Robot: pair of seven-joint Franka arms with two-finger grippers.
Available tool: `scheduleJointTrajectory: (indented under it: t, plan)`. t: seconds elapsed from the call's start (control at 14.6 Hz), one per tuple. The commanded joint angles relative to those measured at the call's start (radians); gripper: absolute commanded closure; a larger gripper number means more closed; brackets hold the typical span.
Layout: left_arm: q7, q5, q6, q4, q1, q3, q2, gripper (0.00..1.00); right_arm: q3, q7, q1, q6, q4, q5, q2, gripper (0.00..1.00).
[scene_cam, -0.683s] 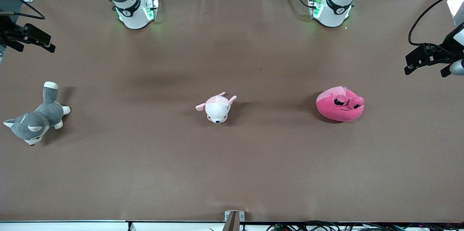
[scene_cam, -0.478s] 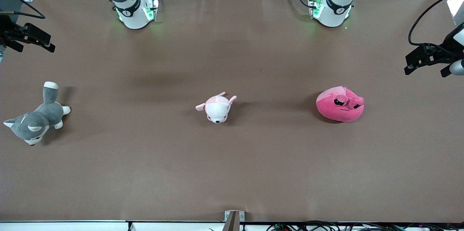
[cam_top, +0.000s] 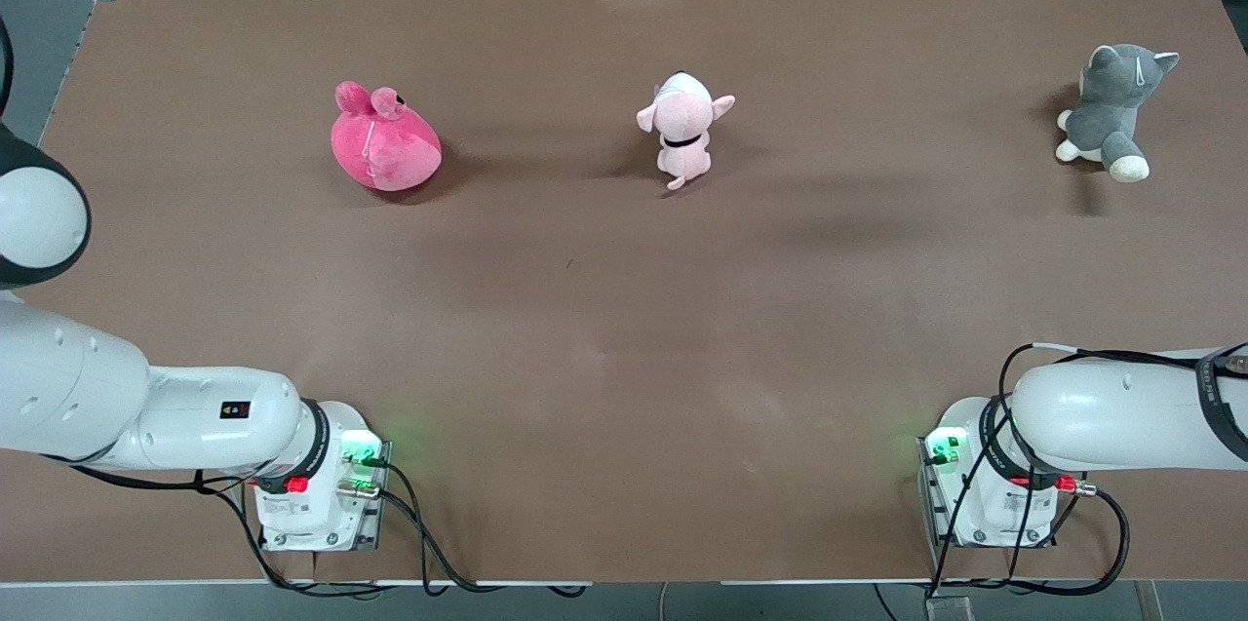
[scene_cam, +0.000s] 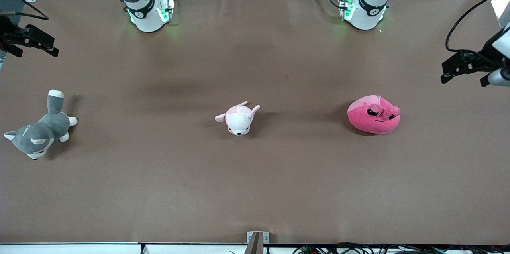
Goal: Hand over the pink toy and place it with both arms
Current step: 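Reach the left gripper toward the round pink plush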
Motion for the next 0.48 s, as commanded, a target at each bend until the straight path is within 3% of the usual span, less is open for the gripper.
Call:
scheduleJointTrajectory:
  t: [0.0,0.41]
  plan:
    - [0.015,0.005,-0.014,0.012,-0.003,-0.005,0.071,0.0,0.004,-0.007,0.006,-0.001,-0.023,-0.021,-0.03,0.0]
    - [0.003,0.005,-0.054,0.005,-0.012,-0.008,0.152,0.0,0.002,-0.004,0.004,-0.007,-0.009,-0.011,-0.023,0.0]
